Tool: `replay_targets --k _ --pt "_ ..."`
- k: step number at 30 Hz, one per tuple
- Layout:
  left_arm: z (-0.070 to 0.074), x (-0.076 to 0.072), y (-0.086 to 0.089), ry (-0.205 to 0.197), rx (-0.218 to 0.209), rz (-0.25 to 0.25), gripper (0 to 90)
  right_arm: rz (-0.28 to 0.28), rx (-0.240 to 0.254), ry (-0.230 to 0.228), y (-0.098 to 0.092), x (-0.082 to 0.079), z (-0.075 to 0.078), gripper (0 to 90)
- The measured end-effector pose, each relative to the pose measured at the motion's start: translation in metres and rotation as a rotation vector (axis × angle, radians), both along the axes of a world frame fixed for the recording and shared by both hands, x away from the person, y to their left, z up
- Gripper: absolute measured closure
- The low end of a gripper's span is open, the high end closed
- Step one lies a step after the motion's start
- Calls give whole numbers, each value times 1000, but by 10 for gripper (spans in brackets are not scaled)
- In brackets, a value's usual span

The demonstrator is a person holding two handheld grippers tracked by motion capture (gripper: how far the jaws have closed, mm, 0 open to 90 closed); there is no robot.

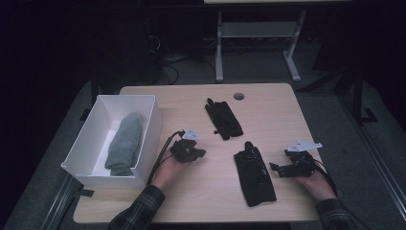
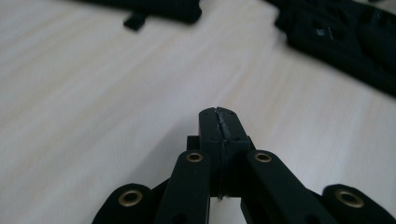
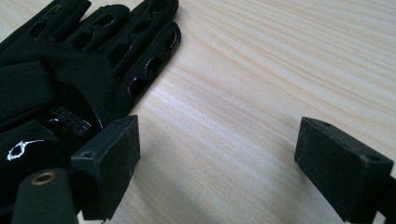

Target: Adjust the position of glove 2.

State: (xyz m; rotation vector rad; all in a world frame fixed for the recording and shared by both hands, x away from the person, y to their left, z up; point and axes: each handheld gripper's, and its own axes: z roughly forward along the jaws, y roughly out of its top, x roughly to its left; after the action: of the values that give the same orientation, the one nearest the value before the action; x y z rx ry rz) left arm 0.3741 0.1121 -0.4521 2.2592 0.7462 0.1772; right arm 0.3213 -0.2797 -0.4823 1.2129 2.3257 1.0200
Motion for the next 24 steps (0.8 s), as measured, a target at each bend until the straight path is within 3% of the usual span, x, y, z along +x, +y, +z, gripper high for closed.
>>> replay_targets --k 6,13,15,20,24 --pt "7 34 -26 -43 -19 -8 895 0 2 0 0 0 0 140" --pt "8 71 -44 -57 -64 36 895 -1 0 1 0 0 0 140" --pt "7 79 -46 -68 -46 35 895 -2 1 1 0 0 0 140" --pt "1 99 -50 -65 -32 62 895 -3 1 2 0 0 0 140" --pt "-6 108 -54 -45 -51 75 895 -4 0 0 0 0 0 140"
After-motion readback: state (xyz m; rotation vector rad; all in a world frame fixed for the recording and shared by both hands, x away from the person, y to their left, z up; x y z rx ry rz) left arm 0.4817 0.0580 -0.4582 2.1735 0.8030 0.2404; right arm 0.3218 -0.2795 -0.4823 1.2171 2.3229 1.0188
